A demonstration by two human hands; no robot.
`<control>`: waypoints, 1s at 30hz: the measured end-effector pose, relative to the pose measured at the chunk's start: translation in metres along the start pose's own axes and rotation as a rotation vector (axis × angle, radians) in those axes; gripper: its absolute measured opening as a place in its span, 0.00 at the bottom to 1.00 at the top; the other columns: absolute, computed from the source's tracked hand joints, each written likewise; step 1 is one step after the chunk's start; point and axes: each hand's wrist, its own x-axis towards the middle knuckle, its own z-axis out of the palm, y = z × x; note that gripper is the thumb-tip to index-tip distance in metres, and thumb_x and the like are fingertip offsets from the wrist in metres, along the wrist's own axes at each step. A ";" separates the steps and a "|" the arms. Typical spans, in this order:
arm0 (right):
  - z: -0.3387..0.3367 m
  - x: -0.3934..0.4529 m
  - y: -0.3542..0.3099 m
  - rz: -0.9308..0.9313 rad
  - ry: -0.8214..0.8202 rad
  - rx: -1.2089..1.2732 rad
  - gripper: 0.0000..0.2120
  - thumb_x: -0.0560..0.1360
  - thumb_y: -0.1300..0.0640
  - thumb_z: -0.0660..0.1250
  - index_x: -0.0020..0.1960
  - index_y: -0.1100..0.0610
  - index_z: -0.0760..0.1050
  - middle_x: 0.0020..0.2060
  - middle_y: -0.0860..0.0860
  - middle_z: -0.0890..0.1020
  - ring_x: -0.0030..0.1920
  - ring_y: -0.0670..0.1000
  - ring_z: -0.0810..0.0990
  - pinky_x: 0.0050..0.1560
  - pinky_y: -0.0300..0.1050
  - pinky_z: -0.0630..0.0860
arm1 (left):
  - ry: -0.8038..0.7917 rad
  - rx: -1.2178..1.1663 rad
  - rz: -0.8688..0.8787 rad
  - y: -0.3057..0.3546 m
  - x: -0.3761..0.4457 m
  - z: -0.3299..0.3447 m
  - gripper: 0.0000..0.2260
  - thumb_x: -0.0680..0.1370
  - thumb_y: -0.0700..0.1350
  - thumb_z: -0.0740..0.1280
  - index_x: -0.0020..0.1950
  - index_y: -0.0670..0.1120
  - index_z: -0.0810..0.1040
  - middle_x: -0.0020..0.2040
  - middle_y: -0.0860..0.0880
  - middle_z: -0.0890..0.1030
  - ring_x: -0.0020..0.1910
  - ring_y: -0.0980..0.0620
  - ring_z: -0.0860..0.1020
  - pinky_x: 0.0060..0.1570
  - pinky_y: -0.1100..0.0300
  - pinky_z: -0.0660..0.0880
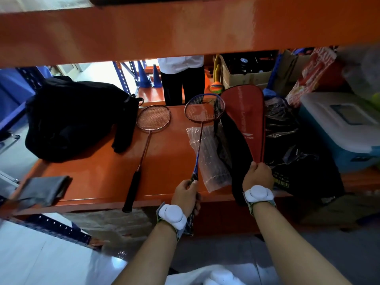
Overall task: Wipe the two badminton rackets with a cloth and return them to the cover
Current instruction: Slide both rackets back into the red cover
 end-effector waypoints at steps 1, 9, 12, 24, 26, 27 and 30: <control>0.000 0.001 0.000 0.009 0.004 0.011 0.20 0.83 0.53 0.54 0.54 0.69 0.74 0.55 0.66 0.77 0.53 0.67 0.77 0.49 0.55 0.73 | 0.009 0.000 0.006 0.000 -0.001 0.000 0.08 0.83 0.49 0.60 0.53 0.46 0.74 0.27 0.49 0.77 0.20 0.50 0.71 0.20 0.62 0.68; -0.001 0.006 0.000 0.001 0.001 0.101 0.20 0.83 0.52 0.54 0.54 0.70 0.73 0.55 0.67 0.76 0.52 0.67 0.76 0.45 0.51 0.67 | 0.001 -0.011 0.018 0.003 -0.004 0.000 0.09 0.83 0.48 0.60 0.56 0.44 0.74 0.26 0.49 0.77 0.20 0.49 0.71 0.21 0.61 0.68; -0.001 0.008 -0.001 -0.016 0.008 0.110 0.20 0.83 0.52 0.54 0.52 0.69 0.73 0.55 0.66 0.76 0.51 0.66 0.77 0.45 0.52 0.69 | -0.079 0.047 0.003 0.001 -0.007 0.000 0.09 0.83 0.49 0.60 0.58 0.46 0.74 0.28 0.48 0.78 0.20 0.49 0.71 0.22 0.60 0.68; 0.004 0.001 -0.002 -0.128 -0.033 0.082 0.18 0.83 0.54 0.56 0.50 0.69 0.73 0.52 0.65 0.76 0.51 0.66 0.76 0.46 0.53 0.69 | -0.166 0.069 -0.021 0.008 -0.006 0.016 0.11 0.81 0.50 0.59 0.55 0.46 0.76 0.31 0.47 0.79 0.22 0.49 0.72 0.22 0.61 0.69; 0.006 0.000 0.000 -0.138 -0.050 0.066 0.17 0.82 0.54 0.57 0.49 0.68 0.73 0.52 0.65 0.76 0.50 0.65 0.76 0.44 0.51 0.67 | -0.178 0.028 -0.043 0.016 -0.002 0.022 0.14 0.79 0.52 0.60 0.53 0.41 0.75 0.33 0.45 0.79 0.23 0.48 0.72 0.24 0.59 0.70; 0.006 0.000 0.002 -0.147 -0.062 0.061 0.17 0.82 0.54 0.57 0.48 0.68 0.73 0.52 0.65 0.76 0.50 0.65 0.76 0.43 0.49 0.65 | -0.176 -0.004 -0.067 0.020 0.000 0.026 0.15 0.78 0.52 0.61 0.50 0.41 0.75 0.33 0.44 0.79 0.24 0.47 0.72 0.25 0.58 0.70; 0.004 -0.001 0.011 -0.192 -0.097 0.043 0.15 0.82 0.54 0.57 0.46 0.65 0.72 0.50 0.63 0.76 0.48 0.64 0.76 0.42 0.47 0.62 | -0.122 -0.127 -0.187 0.037 0.007 0.042 0.11 0.76 0.48 0.61 0.44 0.40 0.75 0.35 0.41 0.78 0.25 0.46 0.72 0.26 0.58 0.68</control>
